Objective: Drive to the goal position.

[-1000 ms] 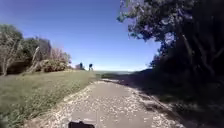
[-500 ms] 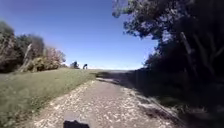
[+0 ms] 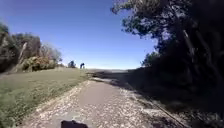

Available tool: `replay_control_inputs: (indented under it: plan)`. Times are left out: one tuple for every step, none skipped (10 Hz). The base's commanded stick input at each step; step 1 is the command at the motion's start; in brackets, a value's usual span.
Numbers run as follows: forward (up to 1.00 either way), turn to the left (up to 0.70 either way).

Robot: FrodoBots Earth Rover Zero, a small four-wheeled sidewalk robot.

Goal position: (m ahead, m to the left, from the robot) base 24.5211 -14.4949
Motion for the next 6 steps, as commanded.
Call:
replay_control_inputs:
  plan:
    - [0.5, 0.0]
    - [0.5, 0.27]
    - [0.5, 0.27]
    - [0.5, 0.12]
    - [0.5, 0.0]
    - [0.5, 0.0]
